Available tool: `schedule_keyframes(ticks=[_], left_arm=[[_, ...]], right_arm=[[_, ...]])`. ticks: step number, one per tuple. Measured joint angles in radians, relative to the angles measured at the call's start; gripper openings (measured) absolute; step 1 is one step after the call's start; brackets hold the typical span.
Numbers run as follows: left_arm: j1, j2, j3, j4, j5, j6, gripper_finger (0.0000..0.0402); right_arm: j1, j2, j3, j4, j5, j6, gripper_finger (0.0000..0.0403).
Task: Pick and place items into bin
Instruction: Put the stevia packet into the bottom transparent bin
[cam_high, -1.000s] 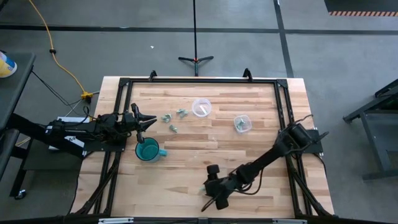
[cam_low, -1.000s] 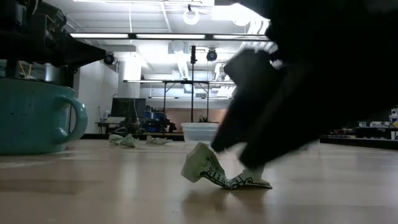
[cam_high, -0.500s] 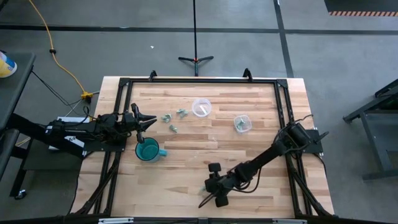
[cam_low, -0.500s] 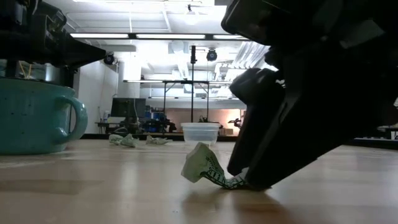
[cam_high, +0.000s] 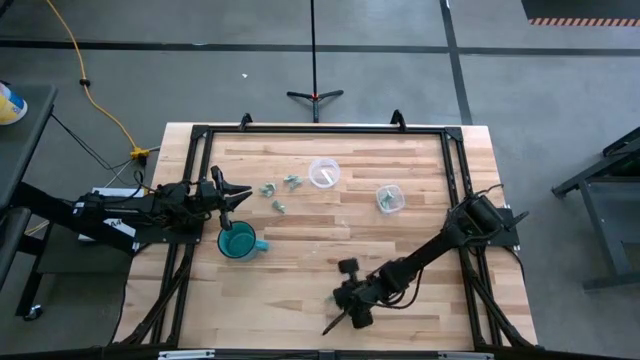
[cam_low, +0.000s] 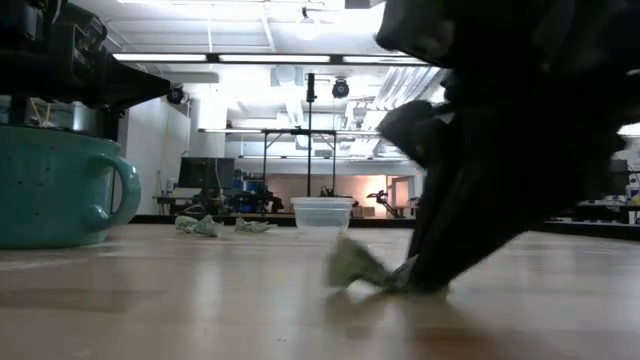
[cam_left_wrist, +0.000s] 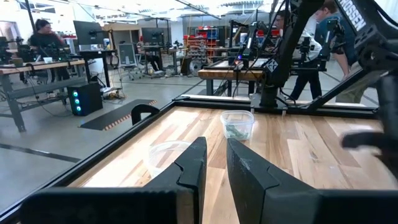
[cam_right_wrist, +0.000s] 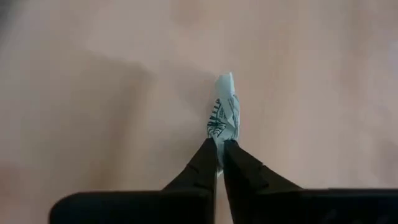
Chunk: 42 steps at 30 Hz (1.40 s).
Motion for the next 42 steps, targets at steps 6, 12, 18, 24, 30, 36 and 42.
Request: schedule_keyframes(ticks=[6,12,18,24,30,36,42], left_arm=[[0.0,0.0,0.0,0.0,0.0,0.0,0.0099],[0.0,0.0,0.0,0.0,0.0,0.0,0.0099],[0.0,0.0,0.0,0.0,0.0,0.0,0.0099],[0.0,0.0,0.0,0.0,0.001,0.0,0.0099],[0.0,0.0,0.0,0.0,0.001,0.0,0.0099],[0.0,0.0,0.0,0.0,0.001,0.01,0.0099],[0.0,0.0,0.0,0.0,0.002,0.051,0.0099]], right_arm=[[-0.051,-0.142,-0.002,-0.341,0.429,0.15,0.001],[-0.175,-0.34,-0.003,-0.751,0.459,0.372,0.0009],[-0.365,-0.475,-0.004,-1.011,0.368,0.457,0.0005],[-0.536,-0.531,-0.004,-1.019,0.168,0.335,0.0004],[-0.664,-0.521,-0.004,-0.982,-0.022,0.207,0.0007],[-0.742,-0.513,-0.004,-0.966,-0.155,0.123,0.0004],[-0.781,-0.513,-0.004,-0.974,-0.174,0.11,0.0007]])
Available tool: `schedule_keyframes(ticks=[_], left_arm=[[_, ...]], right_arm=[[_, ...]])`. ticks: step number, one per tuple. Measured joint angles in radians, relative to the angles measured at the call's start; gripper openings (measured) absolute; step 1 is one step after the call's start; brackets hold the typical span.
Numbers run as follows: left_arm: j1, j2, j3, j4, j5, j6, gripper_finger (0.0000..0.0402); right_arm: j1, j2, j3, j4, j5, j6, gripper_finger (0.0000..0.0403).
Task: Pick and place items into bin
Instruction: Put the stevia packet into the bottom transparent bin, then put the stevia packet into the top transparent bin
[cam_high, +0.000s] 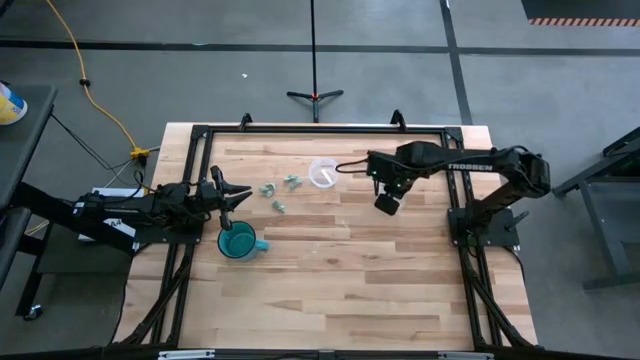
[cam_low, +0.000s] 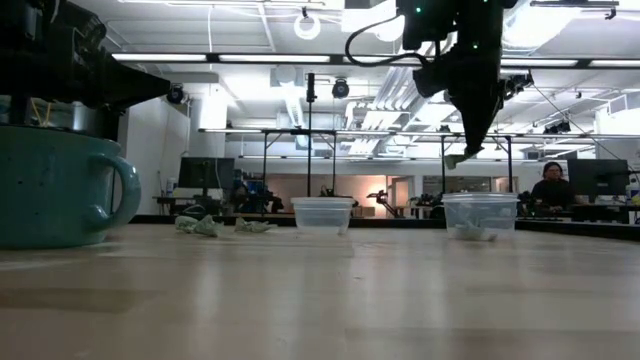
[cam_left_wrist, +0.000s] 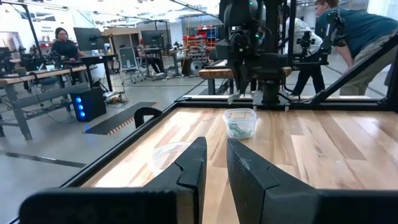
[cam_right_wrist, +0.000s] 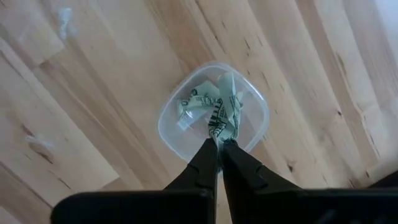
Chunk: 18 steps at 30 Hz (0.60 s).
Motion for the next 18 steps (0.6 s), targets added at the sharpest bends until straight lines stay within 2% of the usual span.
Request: schedule_keyframes(ticks=[8,18], left_arm=[[0.0,0.0,0.0,0.0,0.0,0.002,0.0099],[0.0,0.0,0.0,0.0,0.0,0.002,0.0099]], right_arm=[[-0.002,0.0,0.0,-0.008,-0.032,-0.017,0.002],[-0.002,0.0,0.0,-0.059,-0.024,-0.023,0.0066]])
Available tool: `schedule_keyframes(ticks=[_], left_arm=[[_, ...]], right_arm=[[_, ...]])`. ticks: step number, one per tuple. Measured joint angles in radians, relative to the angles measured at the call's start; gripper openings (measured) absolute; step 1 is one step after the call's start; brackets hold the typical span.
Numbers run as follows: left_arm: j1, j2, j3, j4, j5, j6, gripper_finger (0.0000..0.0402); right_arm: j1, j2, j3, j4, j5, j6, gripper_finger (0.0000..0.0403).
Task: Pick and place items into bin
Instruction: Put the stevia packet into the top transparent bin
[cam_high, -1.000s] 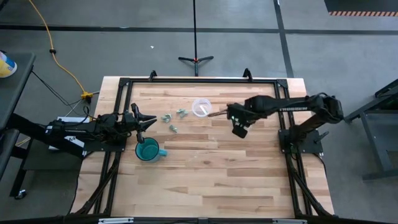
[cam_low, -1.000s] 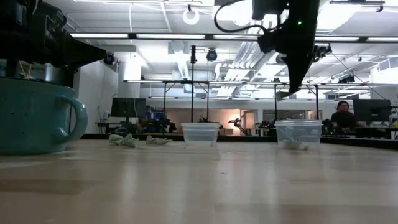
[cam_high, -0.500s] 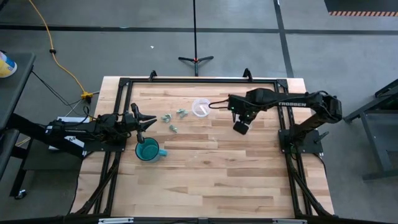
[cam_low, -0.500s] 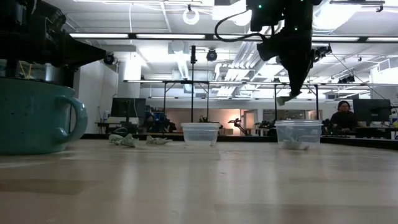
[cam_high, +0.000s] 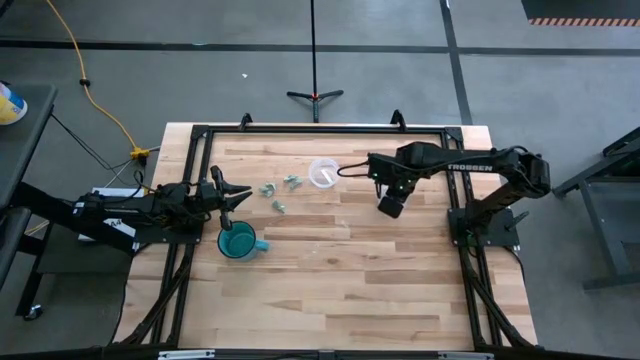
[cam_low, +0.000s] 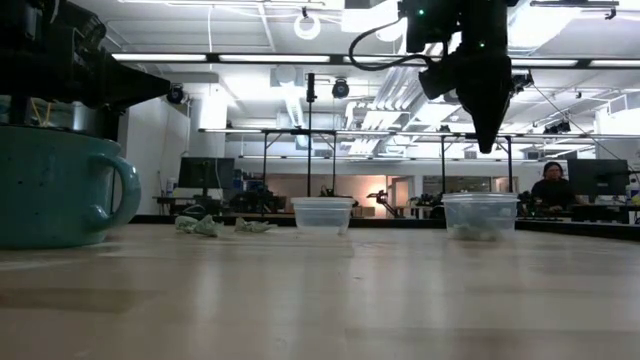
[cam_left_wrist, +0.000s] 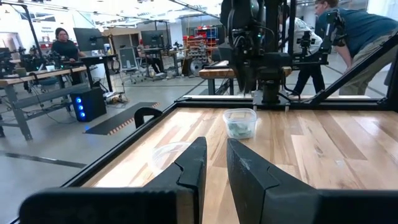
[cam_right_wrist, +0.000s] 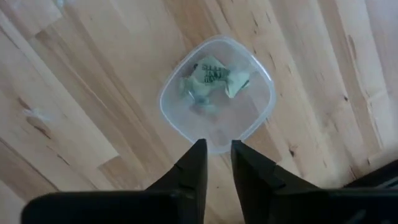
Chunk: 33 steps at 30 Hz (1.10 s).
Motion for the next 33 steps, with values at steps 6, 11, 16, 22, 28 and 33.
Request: schedule_keyframes(ticks=[6,11,16,22,28,33], left_arm=[[0.0,0.0,0.0,0.0,0.0,0.0,0.0099],[0.0,0.0,0.0,0.0,0.001,0.0,0.0099],[0.0,0.0,0.0,0.0,0.001,-0.002,0.0099],[0.0,0.0,0.0,0.0,0.002,-0.006,0.0099],[0.0,0.0,0.0,0.0,0.002,-0.007,0.0099],[0.0,0.0,0.0,0.0,0.0,0.008,0.0099]], right_arm=[[0.018,-0.001,0.0,0.187,0.059,-0.086,0.0099],[0.09,-0.065,-0.093,0.635,-0.029,-0.314,0.0102],[0.07,-0.284,-0.366,0.951,-0.104,-0.33,0.0077],[0.063,-0.675,-0.741,1.194,-0.055,-0.211,0.0044],[0.148,-1.042,-0.907,1.194,-0.046,-0.213,0.0024],[0.219,-1.262,-1.046,1.204,0.16,-0.234,0.0016]])
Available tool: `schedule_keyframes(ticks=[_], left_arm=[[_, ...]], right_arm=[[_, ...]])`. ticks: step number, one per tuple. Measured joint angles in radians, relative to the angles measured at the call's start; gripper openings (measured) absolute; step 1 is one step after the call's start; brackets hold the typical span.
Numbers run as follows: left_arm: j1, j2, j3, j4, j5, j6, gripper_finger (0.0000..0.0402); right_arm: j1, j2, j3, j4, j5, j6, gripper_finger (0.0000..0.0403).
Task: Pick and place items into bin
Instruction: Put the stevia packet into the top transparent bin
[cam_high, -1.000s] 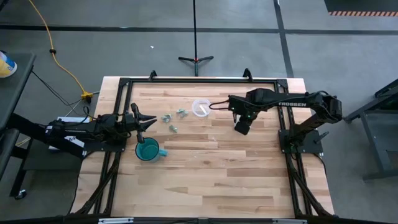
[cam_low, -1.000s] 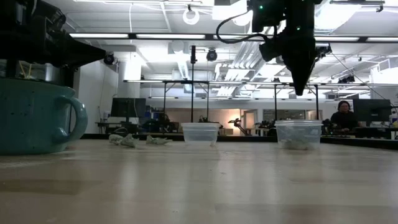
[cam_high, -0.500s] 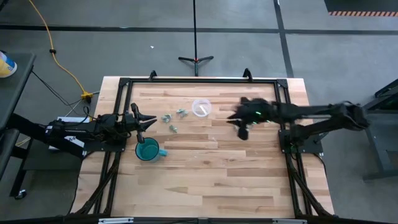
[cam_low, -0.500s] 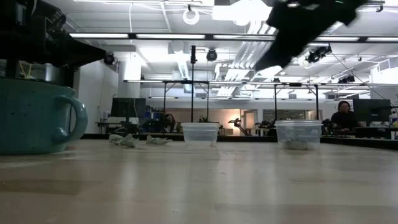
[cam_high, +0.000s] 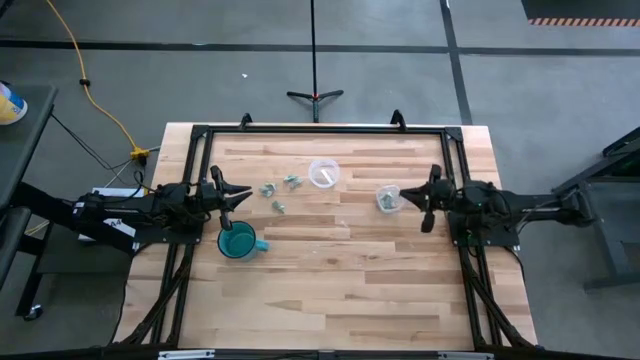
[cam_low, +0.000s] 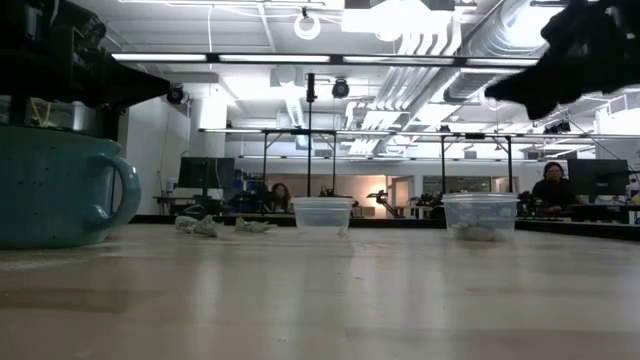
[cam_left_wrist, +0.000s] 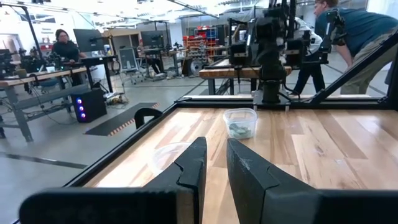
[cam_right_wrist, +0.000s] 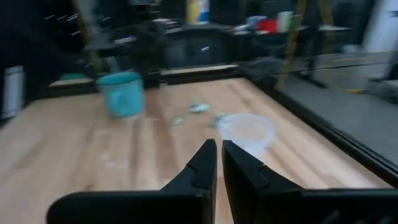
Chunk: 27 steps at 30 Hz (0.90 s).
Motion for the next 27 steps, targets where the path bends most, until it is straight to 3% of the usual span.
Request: schedule_keyframes(ticks=[2,8,11,15,19,23,27], left_arm=[[0.0,0.0,0.0,0.0,0.0,0.0,0.0099],[0.0,0.0,0.0,0.087,-0.004,0.042,0.0109],[0.0,0.002,0.006,0.108,0.007,0.028,0.0152],[0.0,0.081,0.029,0.191,0.001,-0.088,0.0244],[0.0,0.269,0.124,0.202,-0.001,-0.153,0.0305],[0.001,0.555,0.293,0.162,-0.002,-0.121,0.0313],[0.001,0.812,0.553,-0.191,-0.004,-0.127,0.0297]], right_arm=[[0.013,-0.055,-0.056,0.041,0.045,0.004,0.0017],[0.019,-0.132,-0.106,0.151,0.012,-0.021,0.0024],[0.019,-0.134,-0.106,0.154,-0.027,-0.032,0.0025],[0.018,-0.134,-0.106,0.153,-0.018,-0.055,0.0022],[0.018,-0.134,-0.106,0.153,-0.008,-0.055,0.002],[0.018,-0.134,-0.106,0.15,-0.008,-0.054,0.0022],[0.018,-0.134,-0.106,0.13,-0.008,-0.054,0.0025]])
